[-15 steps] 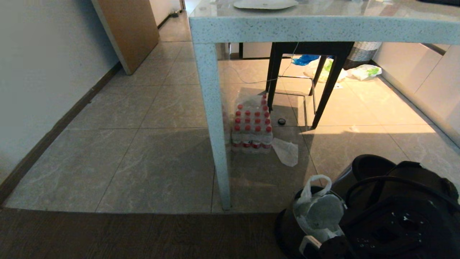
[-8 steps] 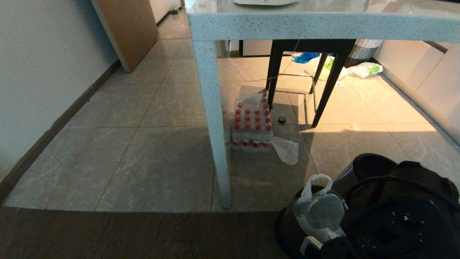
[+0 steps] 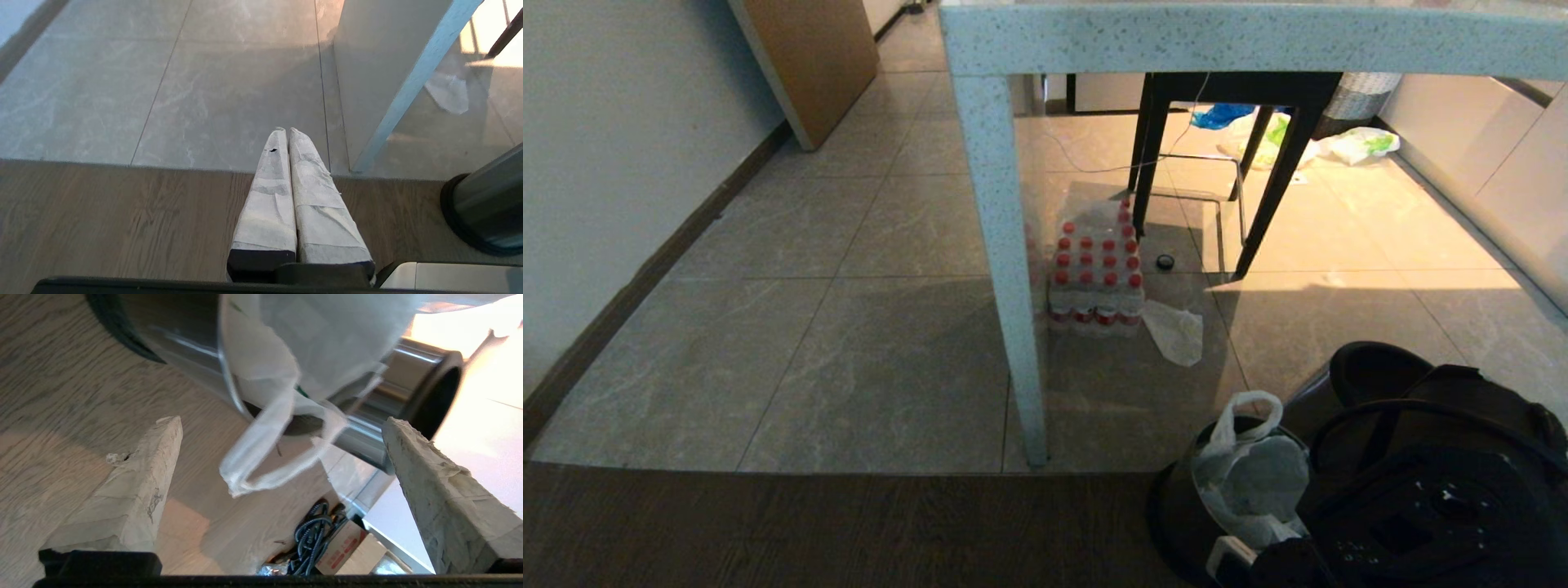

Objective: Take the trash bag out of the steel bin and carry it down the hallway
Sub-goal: Pick up the trash bag

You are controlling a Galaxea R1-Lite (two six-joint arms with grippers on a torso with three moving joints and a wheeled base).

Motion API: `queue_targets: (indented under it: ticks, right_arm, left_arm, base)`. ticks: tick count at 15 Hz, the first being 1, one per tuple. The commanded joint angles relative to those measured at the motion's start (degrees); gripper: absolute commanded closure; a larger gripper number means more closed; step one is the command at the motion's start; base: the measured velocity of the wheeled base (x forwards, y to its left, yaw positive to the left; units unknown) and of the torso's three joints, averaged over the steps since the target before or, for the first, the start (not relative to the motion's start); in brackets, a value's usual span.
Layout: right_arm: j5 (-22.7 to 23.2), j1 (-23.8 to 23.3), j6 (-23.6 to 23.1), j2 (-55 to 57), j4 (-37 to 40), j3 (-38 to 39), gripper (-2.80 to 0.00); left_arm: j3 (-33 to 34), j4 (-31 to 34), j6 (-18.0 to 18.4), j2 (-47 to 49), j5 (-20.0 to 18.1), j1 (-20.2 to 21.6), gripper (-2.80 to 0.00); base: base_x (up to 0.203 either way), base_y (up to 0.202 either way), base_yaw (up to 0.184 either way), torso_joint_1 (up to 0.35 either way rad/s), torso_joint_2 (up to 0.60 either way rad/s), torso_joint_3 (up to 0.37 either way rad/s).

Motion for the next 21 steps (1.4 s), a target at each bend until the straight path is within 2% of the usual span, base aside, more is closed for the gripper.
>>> queue_targets:
  ticks: [1, 21]
  right_arm:
    - [-0.26, 0.04, -0.21, 0.13, -0.48, 0.01, -2.8]
    - [-1.71, -0.22, -0.03, 0.51, -0.48, 0.91, -2.8]
  left_arm:
    - [0.0, -0.03, 0.13, -0.11, 0.02, 0.0, 0.0]
    - [0.0, -0.01, -0.3, -0.11, 0.02, 0.0, 0.0]
  base:
    - [0.0, 0.0, 0.0, 0.003, 0.0, -0.198]
    - [0.0, 0.0, 0.0, 0.002, 0.0, -0.041]
